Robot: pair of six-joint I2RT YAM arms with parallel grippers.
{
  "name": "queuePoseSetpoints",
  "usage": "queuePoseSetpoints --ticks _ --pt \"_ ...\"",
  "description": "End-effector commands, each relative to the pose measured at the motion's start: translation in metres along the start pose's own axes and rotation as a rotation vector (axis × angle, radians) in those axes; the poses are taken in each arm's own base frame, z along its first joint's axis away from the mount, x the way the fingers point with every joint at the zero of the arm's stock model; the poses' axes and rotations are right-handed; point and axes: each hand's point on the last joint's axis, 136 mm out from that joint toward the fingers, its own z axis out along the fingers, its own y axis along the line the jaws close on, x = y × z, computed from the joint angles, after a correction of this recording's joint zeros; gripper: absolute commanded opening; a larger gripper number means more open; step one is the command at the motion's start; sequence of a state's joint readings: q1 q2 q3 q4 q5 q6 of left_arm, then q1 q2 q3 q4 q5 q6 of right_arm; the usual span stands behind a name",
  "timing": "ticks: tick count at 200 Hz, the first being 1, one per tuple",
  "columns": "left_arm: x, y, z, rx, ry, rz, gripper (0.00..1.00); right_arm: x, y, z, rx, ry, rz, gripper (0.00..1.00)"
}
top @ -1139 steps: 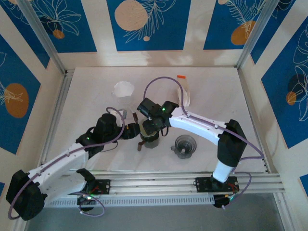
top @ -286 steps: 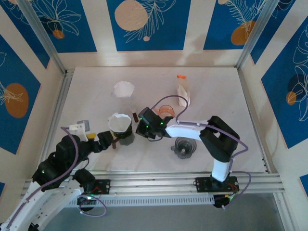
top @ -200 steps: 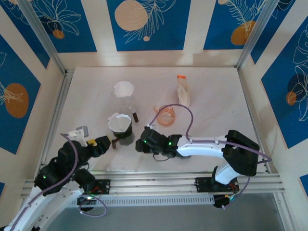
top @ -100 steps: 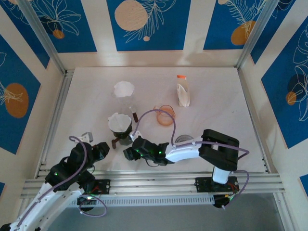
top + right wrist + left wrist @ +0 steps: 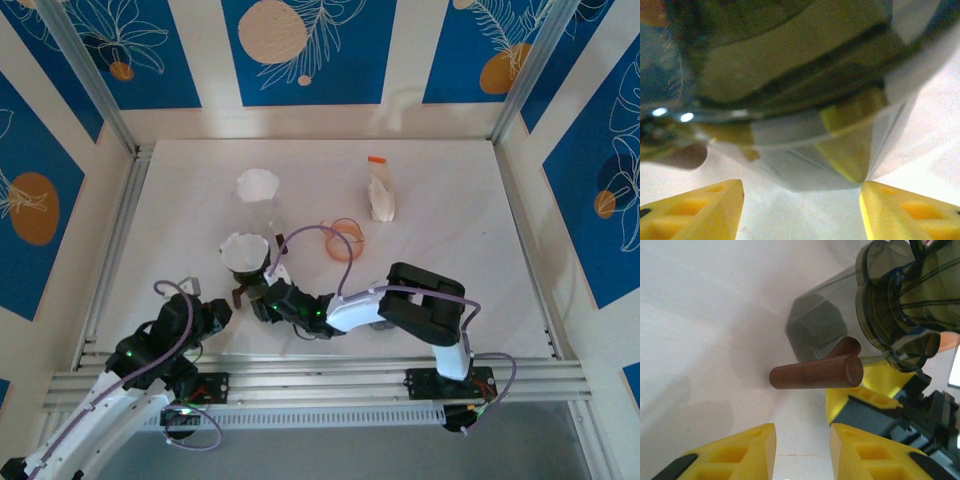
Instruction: Place the coffee filter in the dripper
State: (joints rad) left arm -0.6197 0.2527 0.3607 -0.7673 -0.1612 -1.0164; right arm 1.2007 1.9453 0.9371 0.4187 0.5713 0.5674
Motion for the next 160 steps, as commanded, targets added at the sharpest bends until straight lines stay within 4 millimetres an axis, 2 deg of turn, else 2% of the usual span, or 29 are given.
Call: queuePoseSetpoints --ticks 1,60,87,119,135,160 --pt "-0.002 0.000 -0.002 -0.002 -0.002 -0.024 0.35 -0.028 -0.006 0.010 0.029 -0.089 0.070 0.63" --pt "-0.012 -0.003 -0.011 -0.001 -0.037 -0.016 0.38 -0.050 -0.016 0.040 0.015 -0.085 0.164 0.63" --pt "-0.019 -0.010 -0.017 0.017 -0.063 -0.010 0.46 -0.049 -0.022 0.039 0.025 -0.080 0.173 0.63" --pt "-0.028 -0.021 -0.024 0.053 -0.091 0.004 0.63 -0.042 -0.028 0.012 0.040 -0.062 0.193 0.63" --pt "-0.033 -0.030 -0.029 0.086 -0.109 0.018 0.72 -0.040 -0.027 -0.011 0.056 -0.049 0.180 0.63" --pt "-0.043 -0.054 -0.039 0.176 -0.128 0.057 0.83 -0.046 -0.032 -0.053 0.112 0.024 0.212 0.63"
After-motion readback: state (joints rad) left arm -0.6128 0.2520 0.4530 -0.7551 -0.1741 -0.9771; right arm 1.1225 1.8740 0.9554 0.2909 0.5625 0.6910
